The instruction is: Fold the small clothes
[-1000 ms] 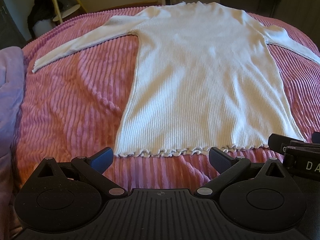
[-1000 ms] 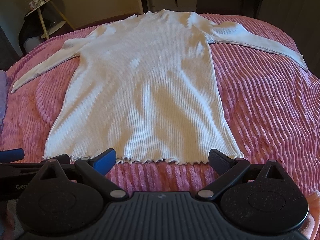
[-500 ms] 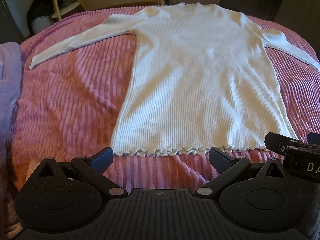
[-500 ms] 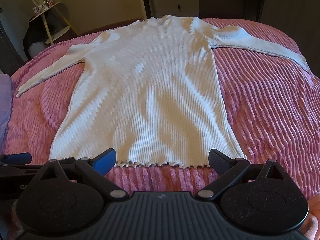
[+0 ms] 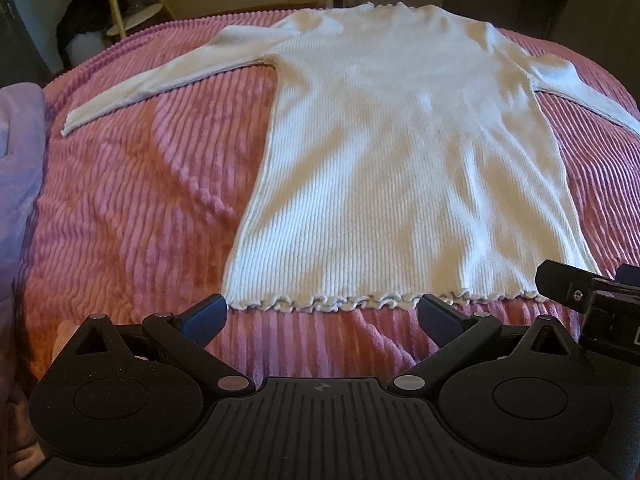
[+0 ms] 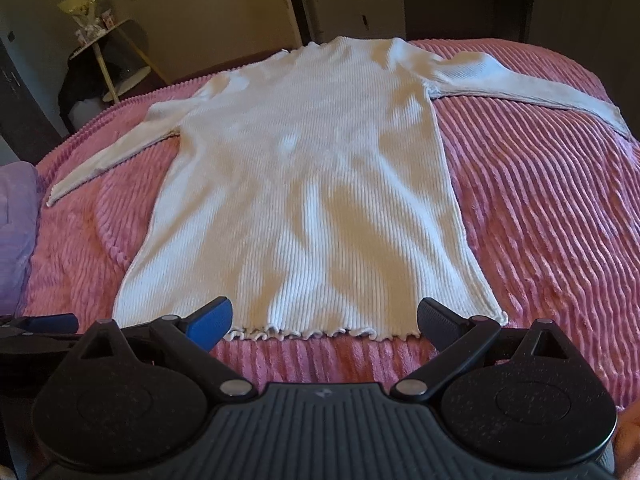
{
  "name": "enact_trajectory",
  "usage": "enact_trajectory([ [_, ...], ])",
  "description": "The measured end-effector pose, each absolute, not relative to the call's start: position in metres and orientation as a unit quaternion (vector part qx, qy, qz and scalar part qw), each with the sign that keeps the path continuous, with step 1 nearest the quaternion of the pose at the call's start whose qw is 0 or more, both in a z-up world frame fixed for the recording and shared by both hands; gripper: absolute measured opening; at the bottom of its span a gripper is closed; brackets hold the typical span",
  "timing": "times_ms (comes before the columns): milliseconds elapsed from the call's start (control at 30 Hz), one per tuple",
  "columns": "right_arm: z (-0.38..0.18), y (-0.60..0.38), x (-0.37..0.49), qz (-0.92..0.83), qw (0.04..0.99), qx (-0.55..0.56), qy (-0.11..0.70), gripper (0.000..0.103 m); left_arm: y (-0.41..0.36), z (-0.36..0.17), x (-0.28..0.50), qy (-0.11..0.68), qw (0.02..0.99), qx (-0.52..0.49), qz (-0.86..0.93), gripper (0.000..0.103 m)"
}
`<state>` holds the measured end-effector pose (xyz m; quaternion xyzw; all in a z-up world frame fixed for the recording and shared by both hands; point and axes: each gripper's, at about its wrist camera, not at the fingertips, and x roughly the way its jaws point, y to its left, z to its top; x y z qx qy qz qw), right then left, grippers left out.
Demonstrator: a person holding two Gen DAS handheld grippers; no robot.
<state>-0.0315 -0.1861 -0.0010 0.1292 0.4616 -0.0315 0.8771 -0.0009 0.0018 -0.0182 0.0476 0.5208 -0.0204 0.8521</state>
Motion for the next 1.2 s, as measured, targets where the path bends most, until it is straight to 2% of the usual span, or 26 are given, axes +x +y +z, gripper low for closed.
enact_trajectory([
  [400, -0.011, -0.187, -0.031, -0.005, 0.881, 0.122, 0.456, 0.099, -0.002, -0.028, 0.003, 0.512, 0.858, 0.044, -0.014, 0.103],
  [767, -0.038, -0.217, -0.020, 0.033, 0.866, 0.218, 0.448, 0.099, -0.004, -0.042, 0.025, 0.501, 0.865, 0.033, -0.003, 0.103],
  [867, -0.040, -0.254, -0.012, 0.029, 0.869, 0.273, 0.412, 0.099, -0.007, -0.044, 0.042, 0.486, 0.873, 0.040, 0.001, 0.103],
  [1033, -0.036, -0.357, 0.007, -0.027, 0.901, 0.341, 0.268, 0.099, -0.019, -0.056, 0.098, 0.446, 0.894, 0.042, 0.026, 0.103],
  [1200, -0.053, -0.468, 0.035, -0.127, 0.884, 0.390, 0.226, 0.099, -0.027, -0.078, 0.154, 0.444, 0.895, -0.007, 0.039, 0.103],
])
